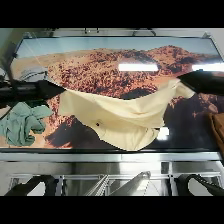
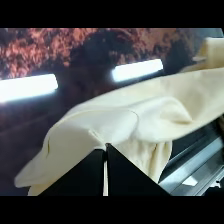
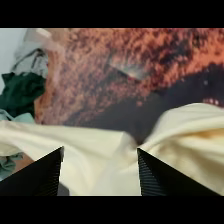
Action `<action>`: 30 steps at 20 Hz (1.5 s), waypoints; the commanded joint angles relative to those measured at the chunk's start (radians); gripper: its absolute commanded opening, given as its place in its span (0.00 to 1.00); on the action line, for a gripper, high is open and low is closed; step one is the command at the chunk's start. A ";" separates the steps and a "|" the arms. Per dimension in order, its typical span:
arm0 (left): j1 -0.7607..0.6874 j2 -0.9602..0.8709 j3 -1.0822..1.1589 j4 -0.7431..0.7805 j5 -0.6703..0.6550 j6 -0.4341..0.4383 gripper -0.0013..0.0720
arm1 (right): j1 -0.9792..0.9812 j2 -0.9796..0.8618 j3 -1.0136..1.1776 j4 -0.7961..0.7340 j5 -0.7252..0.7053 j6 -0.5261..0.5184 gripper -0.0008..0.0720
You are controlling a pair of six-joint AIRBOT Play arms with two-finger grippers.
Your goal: Fold the shirts.
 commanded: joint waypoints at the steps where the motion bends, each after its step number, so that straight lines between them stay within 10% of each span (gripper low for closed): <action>1: -0.022 -0.186 -0.014 -0.002 0.026 0.048 0.48 | 0.026 -0.227 -0.023 -0.064 -0.058 0.012 0.72; 3: 0.000 -0.280 0.047 -0.001 -0.058 0.046 1.00 | 0.009 -0.277 -0.023 -0.083 -0.040 0.012 0.72; 9: 0.075 -0.425 -0.004 0.006 -0.227 -0.004 0.99 | -0.034 -0.282 -0.077 -0.439 0.006 0.164 0.72; 17: -0.033 -0.512 -0.191 -0.008 0.033 0.060 0.98 | 0.076 -0.285 -0.299 -0.363 -0.174 0.146 0.72; 19: -0.089 -0.545 -0.151 -0.053 0.066 0.064 0.96 | 0.120 -0.286 -0.298 -0.265 -0.225 0.102 0.52; 20: -0.114 -0.563 -0.116 -0.073 0.061 0.064 0.66 | 0.134 -0.285 -0.295 -0.200 -0.224 0.044 0.14; 21: -0.133 -0.578 -0.076 -0.075 0.040 0.064 0.07 | 0.137 -0.285 -0.285 -0.132 -0.202 -0.005 0.05; 30: -0.158 -0.263 0.305 -0.087 -0.225 0.010 0.02 | -0.093 0.127 0.007 0.262 0.207 -0.084 0.05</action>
